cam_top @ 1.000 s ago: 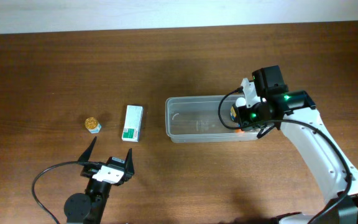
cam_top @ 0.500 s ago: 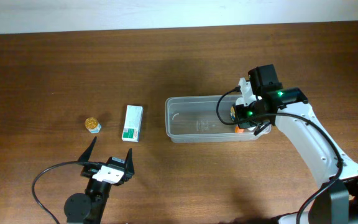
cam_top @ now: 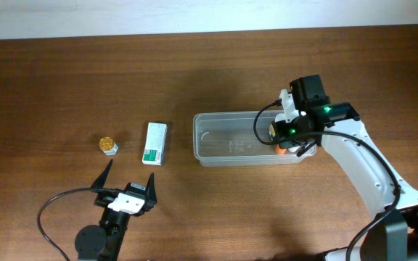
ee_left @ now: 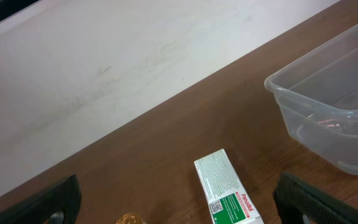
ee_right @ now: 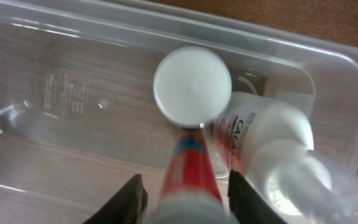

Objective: Pack container
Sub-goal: 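Release the orange tube in the container and raise the right gripper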

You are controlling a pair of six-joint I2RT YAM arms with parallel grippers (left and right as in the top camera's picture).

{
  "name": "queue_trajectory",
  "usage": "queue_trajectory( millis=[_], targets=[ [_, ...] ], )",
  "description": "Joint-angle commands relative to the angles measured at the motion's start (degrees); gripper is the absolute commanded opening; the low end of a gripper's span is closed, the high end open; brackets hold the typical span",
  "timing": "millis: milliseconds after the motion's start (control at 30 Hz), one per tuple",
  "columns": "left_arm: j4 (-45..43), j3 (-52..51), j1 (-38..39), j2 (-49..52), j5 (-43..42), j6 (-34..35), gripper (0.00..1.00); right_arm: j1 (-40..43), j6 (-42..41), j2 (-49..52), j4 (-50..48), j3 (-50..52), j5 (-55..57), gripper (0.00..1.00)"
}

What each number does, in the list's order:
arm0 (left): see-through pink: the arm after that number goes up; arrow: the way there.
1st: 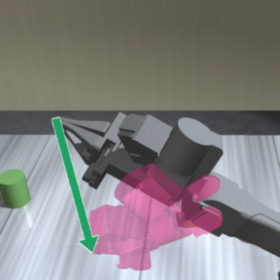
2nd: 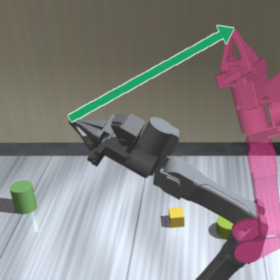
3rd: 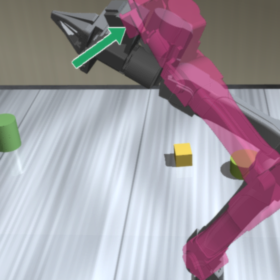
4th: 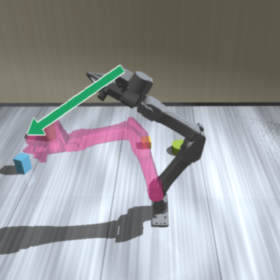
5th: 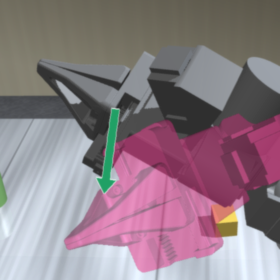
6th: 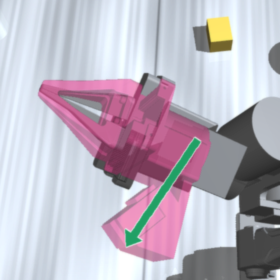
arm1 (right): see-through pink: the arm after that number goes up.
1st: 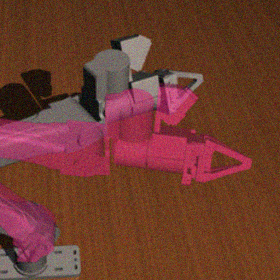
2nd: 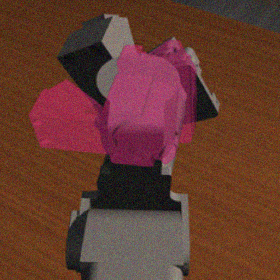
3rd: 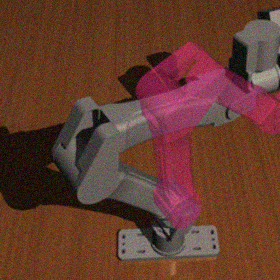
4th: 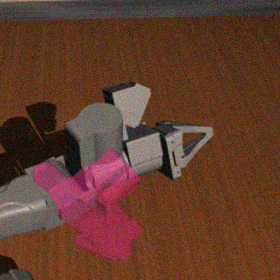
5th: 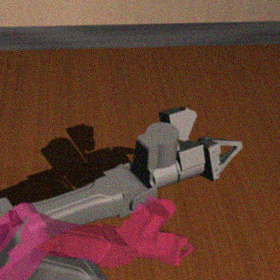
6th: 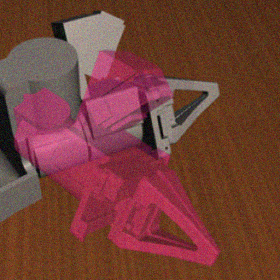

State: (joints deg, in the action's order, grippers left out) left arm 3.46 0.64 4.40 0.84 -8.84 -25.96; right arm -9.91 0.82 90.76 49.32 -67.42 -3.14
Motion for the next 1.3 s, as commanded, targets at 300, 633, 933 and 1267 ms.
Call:
queue_trajectory(
  millis=[300, 633, 933, 1267],
  targets=[
    [0.3, -0.1, -0.3, -0.5, -0.8, -0.3, 0.99, -0.6, 0.2, 0.0, -0.6, 0.3, 1.0, 0.40],
    [0.3, -0.1, -0.3, -0.5, -0.8, -0.3, 1.00, -0.6, 0.2, 0.0, -0.8, 0.2, 1.0, 0.42],
    [0.3, -0.1, -0.3, -0.5, -0.8, -0.3, 0.99, -0.6, -0.2, -0.1, -0.5, -3.3, -2.8, 0.42],
    [0.3, -0.1, -0.3, -0.5, -0.8, -0.3, 1.00, -0.6, -0.9, -0.2, 7.9, -10.8, -9.0, 0.41]
  ],
)
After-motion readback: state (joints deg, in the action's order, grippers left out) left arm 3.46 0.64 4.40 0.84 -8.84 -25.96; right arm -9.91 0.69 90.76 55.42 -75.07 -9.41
